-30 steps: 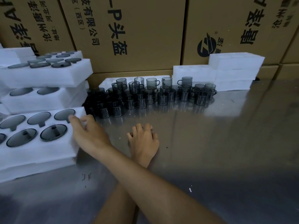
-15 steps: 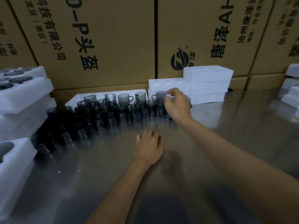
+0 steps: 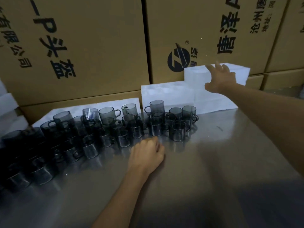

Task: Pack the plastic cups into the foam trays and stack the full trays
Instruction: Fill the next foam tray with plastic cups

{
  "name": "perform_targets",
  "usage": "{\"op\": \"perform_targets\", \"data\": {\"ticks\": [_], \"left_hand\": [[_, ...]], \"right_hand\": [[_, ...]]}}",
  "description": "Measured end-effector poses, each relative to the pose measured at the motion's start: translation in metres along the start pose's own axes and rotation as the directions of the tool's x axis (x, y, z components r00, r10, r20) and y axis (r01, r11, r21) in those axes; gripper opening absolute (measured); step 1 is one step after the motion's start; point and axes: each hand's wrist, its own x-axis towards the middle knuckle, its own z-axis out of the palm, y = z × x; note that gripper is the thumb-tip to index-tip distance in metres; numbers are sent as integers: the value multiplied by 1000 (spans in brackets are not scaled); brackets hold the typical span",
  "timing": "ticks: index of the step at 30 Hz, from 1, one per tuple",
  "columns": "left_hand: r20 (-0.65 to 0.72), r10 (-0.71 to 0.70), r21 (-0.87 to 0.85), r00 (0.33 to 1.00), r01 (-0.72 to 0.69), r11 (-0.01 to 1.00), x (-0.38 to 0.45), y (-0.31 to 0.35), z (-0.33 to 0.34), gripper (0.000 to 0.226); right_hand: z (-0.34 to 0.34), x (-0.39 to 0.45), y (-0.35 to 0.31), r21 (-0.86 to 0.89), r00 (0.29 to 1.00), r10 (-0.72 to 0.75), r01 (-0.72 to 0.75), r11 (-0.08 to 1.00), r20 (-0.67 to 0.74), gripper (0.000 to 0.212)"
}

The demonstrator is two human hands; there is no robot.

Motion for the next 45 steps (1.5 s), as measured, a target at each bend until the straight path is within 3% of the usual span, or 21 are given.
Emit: {"op": "perform_targets", "data": {"ticks": [5, 9, 12, 14, 19, 23, 25, 30, 32, 34, 35, 38, 40, 42, 45], "left_hand": [[1, 5, 2, 1000, -5, 1000, 5, 0, 1, 35], [4, 8, -21, 1000, -8, 1000, 6, -4, 0, 35], [34, -28, -44, 999, 29, 999, 5, -1, -5, 33], [53, -118, -146, 992, 124, 982, 6, -1, -10, 32], [93, -327, -621, 941, 311, 720, -17, -8, -24, 32], [161, -476, -907, 865, 319, 274, -49, -13, -44, 34], [202, -493, -948, 846, 295, 117, -70, -15, -56, 27], [246, -438, -968, 865, 241, -68, -124, -22, -83, 24], [171, -438, -977, 883, 210, 41, -140, -26, -93, 19], [124, -416, -963, 901, 211, 170, -152, -29, -98, 20], [132, -403, -957, 906, 222, 186, -157, -30, -99, 23], [171, -376, -944, 911, 261, 203, -163, -30, -103, 25], [182, -365, -928, 913, 282, 243, -161, -30, -104, 22], [189, -342, -925, 920, 284, 253, -159, -30, -104, 21], [216, -313, -925, 925, 297, 239, -156, -32, -105, 23]], "right_hand": [[5, 9, -7, -110, 991, -40, 26, 994, -129, 45], [-18, -17, -22, -172, 948, -166, 123, 977, -270, 43], [-51, -56, -38, -160, 918, -298, 263, 951, -262, 36], [-72, -94, -52, -113, 917, -342, 325, 939, -206, 33], [-107, -210, -89, -137, 878, -475, 478, 868, 57, 39], [-122, -286, -122, -224, 765, -555, 633, 741, 326, 44], [-122, -318, -138, -225, 701, -573, 695, 683, 424, 42], [-100, -370, -163, -96, 536, -578, 779, 620, 616, 27], [-101, -370, -167, 21, 513, -567, 730, 684, 645, 36], [-105, -357, -168, 173, 529, -568, 618, 767, 630, 45], [-104, -346, -167, 218, 558, -571, 573, 790, 602, 45], [-84, -298, -154, 236, 776, -491, 431, 871, 396, 31], [-58, -259, -135, 248, 906, -325, 260, 933, 271, 21], [-31, -225, -114, 235, 939, -148, 75, 969, 312, 44], [11, -194, -93, 132, 896, 9, -76, 988, 445, 65]]}}
